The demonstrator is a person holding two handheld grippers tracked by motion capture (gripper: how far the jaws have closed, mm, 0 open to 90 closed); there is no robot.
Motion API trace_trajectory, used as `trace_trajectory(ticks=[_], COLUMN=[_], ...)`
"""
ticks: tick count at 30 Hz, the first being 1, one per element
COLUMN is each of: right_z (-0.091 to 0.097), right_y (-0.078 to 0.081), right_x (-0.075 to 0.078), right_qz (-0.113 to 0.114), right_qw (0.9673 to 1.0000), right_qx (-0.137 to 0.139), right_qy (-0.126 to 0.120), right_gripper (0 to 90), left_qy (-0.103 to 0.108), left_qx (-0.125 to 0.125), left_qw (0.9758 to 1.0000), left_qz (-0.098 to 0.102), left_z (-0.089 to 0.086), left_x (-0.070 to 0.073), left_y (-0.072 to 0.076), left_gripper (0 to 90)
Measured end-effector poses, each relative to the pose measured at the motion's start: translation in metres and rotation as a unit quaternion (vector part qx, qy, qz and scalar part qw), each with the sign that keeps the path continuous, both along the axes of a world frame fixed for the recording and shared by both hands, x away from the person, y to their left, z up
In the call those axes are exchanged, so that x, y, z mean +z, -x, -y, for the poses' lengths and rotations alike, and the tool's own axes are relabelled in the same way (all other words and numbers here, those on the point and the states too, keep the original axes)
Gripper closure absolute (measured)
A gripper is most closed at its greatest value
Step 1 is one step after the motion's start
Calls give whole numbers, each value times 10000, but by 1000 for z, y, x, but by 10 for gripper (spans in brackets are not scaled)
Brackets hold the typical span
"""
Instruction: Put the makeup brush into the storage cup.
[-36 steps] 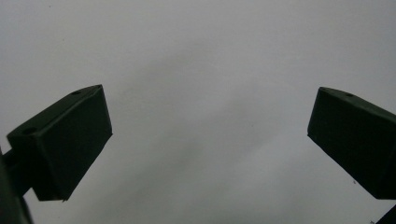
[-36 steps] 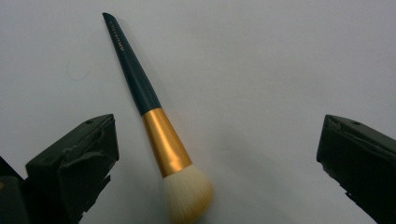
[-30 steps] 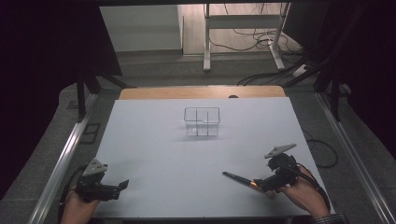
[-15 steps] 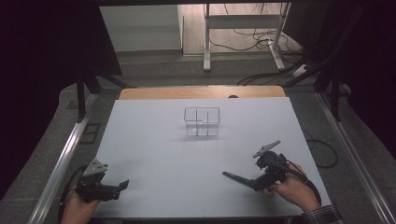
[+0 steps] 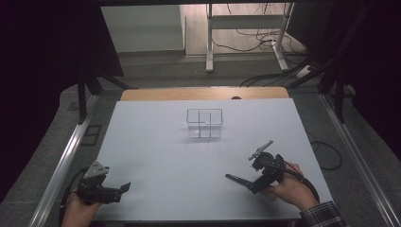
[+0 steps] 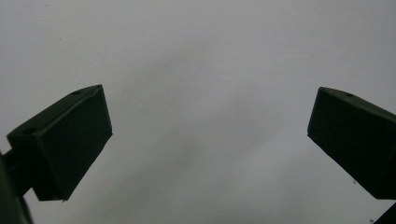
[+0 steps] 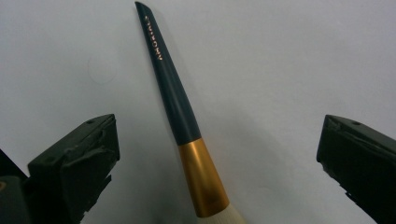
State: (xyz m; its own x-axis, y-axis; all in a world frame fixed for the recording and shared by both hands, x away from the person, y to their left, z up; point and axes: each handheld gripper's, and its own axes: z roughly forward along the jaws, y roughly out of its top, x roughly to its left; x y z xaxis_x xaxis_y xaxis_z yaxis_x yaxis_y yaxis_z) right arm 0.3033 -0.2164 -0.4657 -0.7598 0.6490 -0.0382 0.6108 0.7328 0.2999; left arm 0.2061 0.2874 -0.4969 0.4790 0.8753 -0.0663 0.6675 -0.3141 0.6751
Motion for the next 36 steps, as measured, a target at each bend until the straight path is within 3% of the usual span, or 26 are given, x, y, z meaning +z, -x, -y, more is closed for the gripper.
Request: trace_trajectory(ticks=[9,19,23,24,26,28,33,36], right_z=[3,1,0,0,0,-2,-5,-2], right_y=[3,5,6,6,6,8,7,7], right_x=[-14,-25,-29,-29,-26,-25,-24,-24], right_qz=[-183,-258,-412,-364,-405,-437,-568,-521], right_qw=[9998,9994,9982,9980,9974,9963,9946,9957], right_qx=[35,133,312,351,428,546,587,587], right_qy=[120,203,306,373,419,508,643,492], right_gripper=[35,178,375,413,613,719,725,726], left_qy=[74,101,102,99,89,87,290,373], left_qx=[6,5,-1,-8,-35,-41,-149,-128], left_qw=[10000,9999,9999,10000,10000,10000,9994,9992], left_qz=[-2,-1,-8,-9,-13,-14,102,104], left_z=[-1,-2,-2,-2,-1,-1,-3,-5], left_x=[0,0,0,0,0,0,0,0], left_y=[0,0,0,0,0,0,1,1], left_gripper=[3,3,4,4,5,7,17,17])
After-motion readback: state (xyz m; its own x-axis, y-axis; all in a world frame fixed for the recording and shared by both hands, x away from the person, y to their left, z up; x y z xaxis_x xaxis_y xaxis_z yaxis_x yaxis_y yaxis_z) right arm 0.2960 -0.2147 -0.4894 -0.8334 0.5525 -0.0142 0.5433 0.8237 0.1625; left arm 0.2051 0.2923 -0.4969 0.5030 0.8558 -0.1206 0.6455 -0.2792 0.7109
